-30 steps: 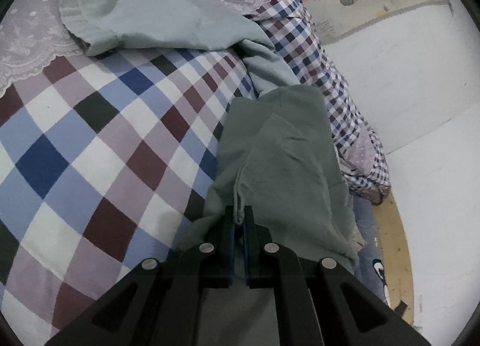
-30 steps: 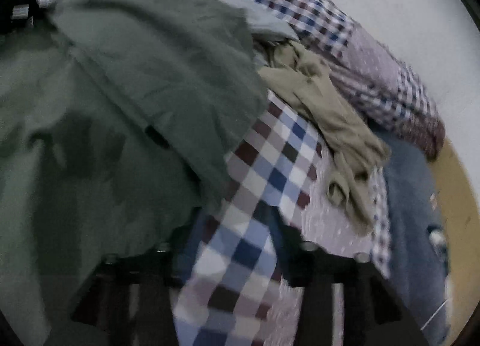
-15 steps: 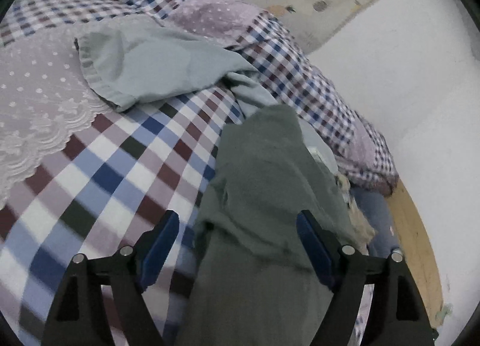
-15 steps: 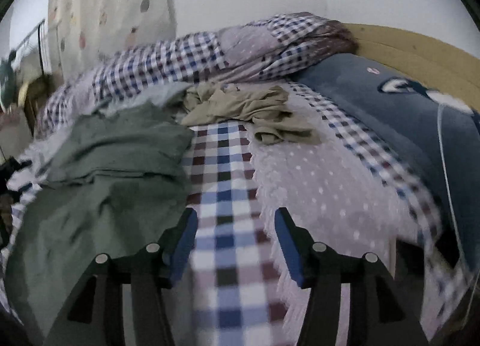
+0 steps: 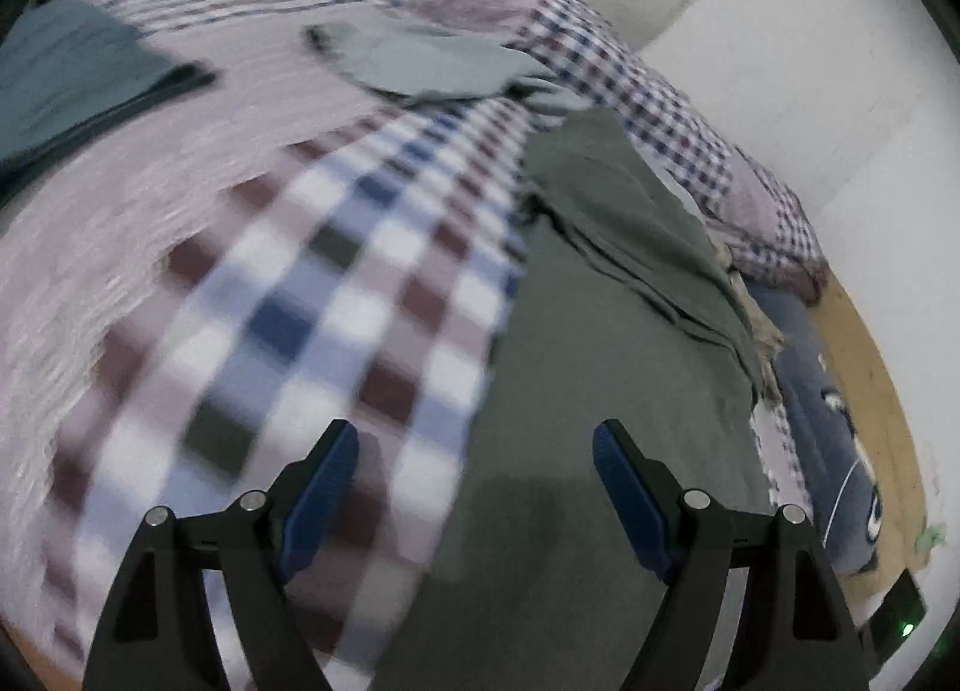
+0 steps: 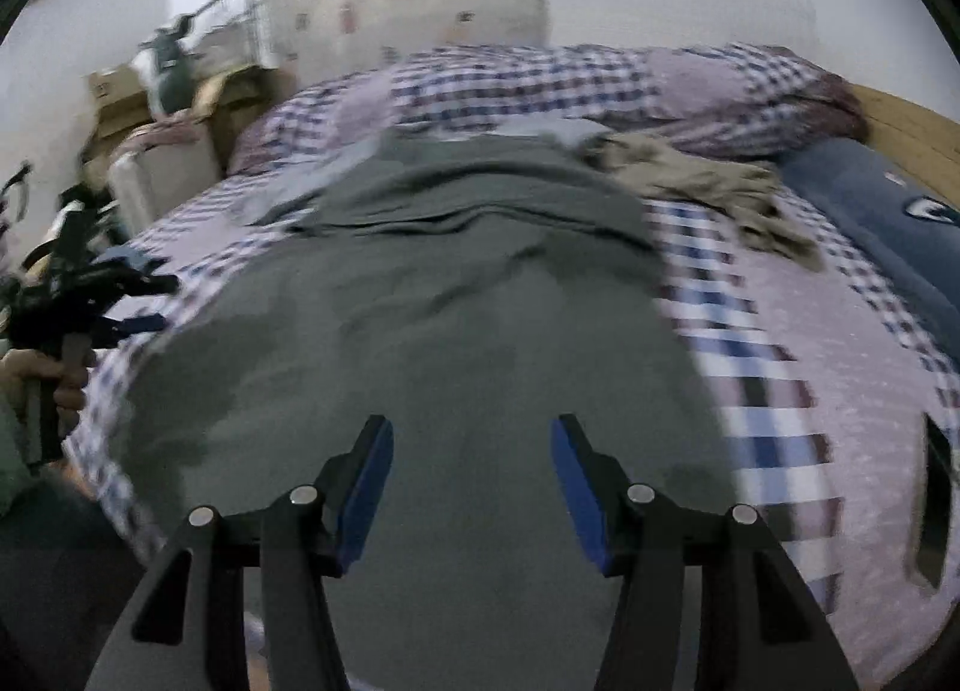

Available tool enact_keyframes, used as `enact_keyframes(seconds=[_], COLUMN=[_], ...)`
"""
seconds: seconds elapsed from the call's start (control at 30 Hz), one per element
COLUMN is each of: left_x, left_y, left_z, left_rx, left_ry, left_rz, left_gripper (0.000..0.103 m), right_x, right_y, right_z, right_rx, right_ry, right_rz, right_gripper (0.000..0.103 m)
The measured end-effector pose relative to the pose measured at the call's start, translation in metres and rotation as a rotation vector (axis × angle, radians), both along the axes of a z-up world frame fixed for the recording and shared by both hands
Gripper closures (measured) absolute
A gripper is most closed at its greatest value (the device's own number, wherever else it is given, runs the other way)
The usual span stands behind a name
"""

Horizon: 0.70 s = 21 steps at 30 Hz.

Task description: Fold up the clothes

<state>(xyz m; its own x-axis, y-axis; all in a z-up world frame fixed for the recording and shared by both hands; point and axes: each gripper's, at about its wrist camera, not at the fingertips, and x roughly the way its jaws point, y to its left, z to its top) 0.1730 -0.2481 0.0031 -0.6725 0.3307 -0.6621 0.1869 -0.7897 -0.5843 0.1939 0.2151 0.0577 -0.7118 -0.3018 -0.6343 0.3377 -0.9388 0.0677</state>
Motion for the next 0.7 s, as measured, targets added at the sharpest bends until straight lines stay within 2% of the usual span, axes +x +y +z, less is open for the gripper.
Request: enact_keyframes(seconds=[0.1, 0.2, 0.33, 0.53, 0.7], left_x=[0.034, 0.053, 0.071, 0.094, 0.088], left_y=[-0.012, -0.013, -0.006, -0.008, 0.010], left_z=[-0.007, -0.015, -0.038, -0.060, -0.058], left_rx=[0.061, 0.095, 0.157, 0.308, 0.369], left_ry=[-0.023, -0.051, -0.128, -0.141, -0.111], left_rz=[0.064, 0.063, 0.052, 0.116, 0.023], left_gripper=[0.020, 0.020, 0.020, 0.020, 0.020], right_x=[0.015, 0.026, 0.036, 0.039, 0.044], right_y=[-0.021, -0.038, -0.056, -0.075, -0.095], right_z=[-0.001, -0.002, -0.003, -0.008, -0.014], right_rx=[0.002, 0.005, 0.011, 0.007, 0.041], right_ry=[0.014, 0.036, 0.056, 0.045, 0.049], right_rz=[0.058, 0.098, 0.143, 0.194, 0.240], right_gripper=[0.044, 0.043, 0.042, 0.042, 0.042])
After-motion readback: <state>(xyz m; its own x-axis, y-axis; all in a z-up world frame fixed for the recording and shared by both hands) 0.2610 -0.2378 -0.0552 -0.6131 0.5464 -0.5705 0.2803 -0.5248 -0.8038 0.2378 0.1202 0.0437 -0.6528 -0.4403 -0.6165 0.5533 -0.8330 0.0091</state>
